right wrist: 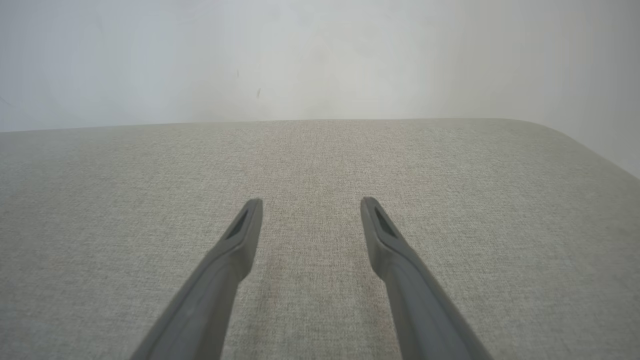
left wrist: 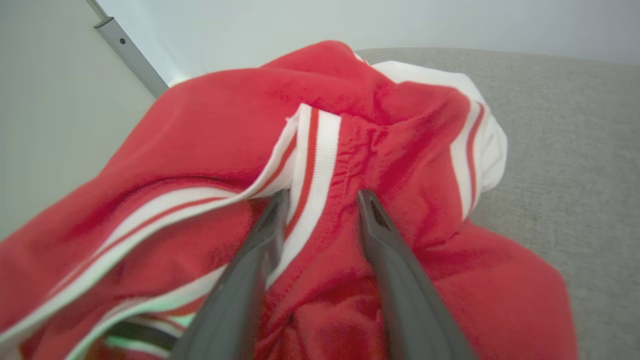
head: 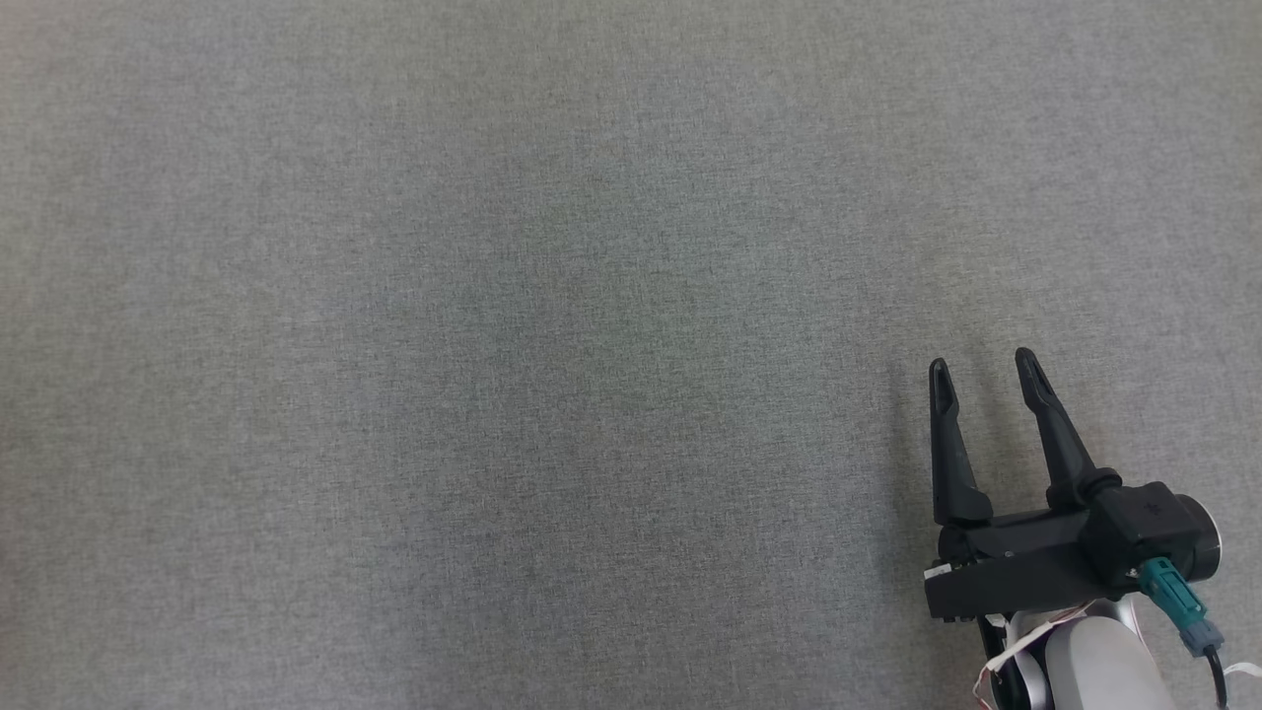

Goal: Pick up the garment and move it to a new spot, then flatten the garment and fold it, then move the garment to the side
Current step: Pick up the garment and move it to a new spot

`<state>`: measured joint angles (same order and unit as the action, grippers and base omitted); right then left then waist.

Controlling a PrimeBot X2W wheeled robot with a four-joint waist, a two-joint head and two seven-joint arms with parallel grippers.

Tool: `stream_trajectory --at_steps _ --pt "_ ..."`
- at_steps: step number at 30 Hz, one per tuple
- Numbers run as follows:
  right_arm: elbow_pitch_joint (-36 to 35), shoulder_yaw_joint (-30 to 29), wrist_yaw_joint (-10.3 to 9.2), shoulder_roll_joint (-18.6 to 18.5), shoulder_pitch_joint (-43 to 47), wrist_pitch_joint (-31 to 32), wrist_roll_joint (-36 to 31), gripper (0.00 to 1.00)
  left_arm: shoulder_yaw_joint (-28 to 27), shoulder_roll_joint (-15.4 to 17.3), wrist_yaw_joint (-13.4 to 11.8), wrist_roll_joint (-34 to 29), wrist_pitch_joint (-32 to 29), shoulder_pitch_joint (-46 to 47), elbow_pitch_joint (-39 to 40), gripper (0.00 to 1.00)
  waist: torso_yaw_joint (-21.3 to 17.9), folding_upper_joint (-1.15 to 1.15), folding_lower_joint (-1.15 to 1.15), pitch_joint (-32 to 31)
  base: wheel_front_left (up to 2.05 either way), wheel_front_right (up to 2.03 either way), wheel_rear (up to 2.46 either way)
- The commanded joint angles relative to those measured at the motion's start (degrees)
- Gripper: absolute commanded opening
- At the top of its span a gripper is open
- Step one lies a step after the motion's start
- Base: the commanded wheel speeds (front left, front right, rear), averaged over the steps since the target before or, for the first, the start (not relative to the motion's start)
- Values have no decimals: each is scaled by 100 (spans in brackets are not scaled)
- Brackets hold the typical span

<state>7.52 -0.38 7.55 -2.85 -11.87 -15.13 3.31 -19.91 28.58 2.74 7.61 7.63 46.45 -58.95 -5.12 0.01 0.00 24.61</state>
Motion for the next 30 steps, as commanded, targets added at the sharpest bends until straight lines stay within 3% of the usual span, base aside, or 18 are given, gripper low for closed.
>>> stream_trajectory --at_steps 1,7,12,19,30 --pt "2 11 -12 -4 -78 -6 24 100 35 75 57 56 132 113 -166 0 -4 -1 0 -27 0 0 0" --pt "29 -56 -12 -4 -39 -6 22 100 139 210 198 72 590 402 -530 0 33 -1 0 -151 0 0 0" --pt "74 -67 -12 -6 92 -6 56 100 246 284 325 65 751 652 -347 0 117 -1 0 -388 0 0 0" --pt "171 34 -12 -5 291 -6 140 100 535 128 460 114 760 917 1050 0 212 -1 0 -895 0 0 0" --pt "234 103 -12 -8 476 -6 304 100 1514 -250 471 348 658 1323 2503 0 -136 -1 0 -1344 0 0 0"
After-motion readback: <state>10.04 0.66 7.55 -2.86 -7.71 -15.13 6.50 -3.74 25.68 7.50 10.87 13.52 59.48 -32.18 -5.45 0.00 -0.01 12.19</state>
